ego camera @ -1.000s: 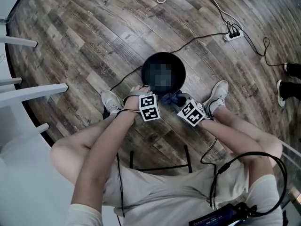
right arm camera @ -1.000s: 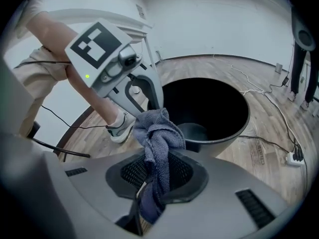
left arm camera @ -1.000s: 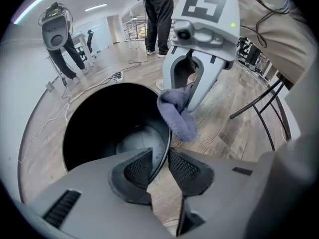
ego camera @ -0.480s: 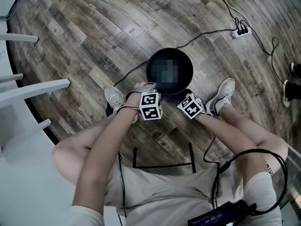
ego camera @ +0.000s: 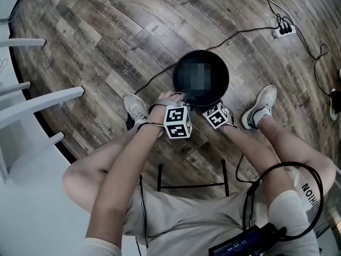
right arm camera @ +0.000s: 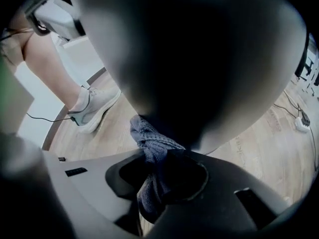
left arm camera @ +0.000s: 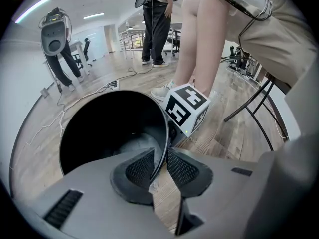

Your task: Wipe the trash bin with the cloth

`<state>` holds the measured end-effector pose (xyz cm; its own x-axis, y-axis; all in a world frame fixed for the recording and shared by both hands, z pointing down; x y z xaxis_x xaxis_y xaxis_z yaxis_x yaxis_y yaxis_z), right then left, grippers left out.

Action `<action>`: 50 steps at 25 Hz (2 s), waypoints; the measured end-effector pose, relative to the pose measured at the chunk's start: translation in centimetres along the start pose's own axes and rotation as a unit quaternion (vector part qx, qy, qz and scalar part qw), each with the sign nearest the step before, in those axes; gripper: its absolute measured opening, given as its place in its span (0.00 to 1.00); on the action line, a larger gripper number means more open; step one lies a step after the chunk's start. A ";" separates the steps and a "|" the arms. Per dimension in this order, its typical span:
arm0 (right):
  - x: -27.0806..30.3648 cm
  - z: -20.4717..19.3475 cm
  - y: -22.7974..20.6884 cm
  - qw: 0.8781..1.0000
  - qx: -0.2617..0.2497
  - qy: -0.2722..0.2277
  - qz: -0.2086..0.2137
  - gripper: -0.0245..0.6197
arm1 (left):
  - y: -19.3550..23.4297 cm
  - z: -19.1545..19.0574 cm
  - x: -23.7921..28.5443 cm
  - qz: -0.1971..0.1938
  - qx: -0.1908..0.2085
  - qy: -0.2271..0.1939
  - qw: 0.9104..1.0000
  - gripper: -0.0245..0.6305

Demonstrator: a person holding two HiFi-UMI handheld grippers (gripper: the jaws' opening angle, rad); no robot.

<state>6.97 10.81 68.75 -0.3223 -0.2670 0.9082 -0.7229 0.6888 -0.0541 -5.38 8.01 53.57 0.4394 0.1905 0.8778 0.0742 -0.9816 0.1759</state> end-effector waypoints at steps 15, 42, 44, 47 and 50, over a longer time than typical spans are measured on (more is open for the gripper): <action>-0.3 -1.2 0.7 0.999 0.040 0.019 -0.006 0.16 | -0.3 -0.2 0.2 0.014 -0.010 -0.003 1.000 0.18; -19.0 2.8 -0.3 0.996 0.010 -0.079 0.028 0.16 | -1.8 4.1 0.9 0.070 -0.038 -0.020 0.997 0.16; -19.4 3.1 -0.2 0.996 0.007 -0.086 0.026 0.16 | -1.6 2.9 0.5 0.059 -0.010 -0.003 0.998 0.16; -19.3 3.8 0.0 0.994 0.009 -0.104 0.021 0.16 | -1.0 1.0 -0.1 0.038 -0.013 -0.002 0.999 0.19; -18.4 4.3 0.0 0.994 0.013 -0.112 0.018 0.16 | -0.7 -0.4 -0.1 0.031 -0.019 -0.011 0.999 0.19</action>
<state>10.22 12.81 50.25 -0.4734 -0.3877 0.7910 -0.7229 0.6841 -0.0973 -5.81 8.66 53.48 0.4622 0.1280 0.8775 0.0127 -0.9904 0.1378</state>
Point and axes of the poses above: the fingertips, and each gripper's own axes: x forward along the fingers, y to its left, z out of its top, the point moved 10 cm from there along -x, backward along the fingers, and after that the axes turned 11 degrees about -z, right-handed, at the moved point
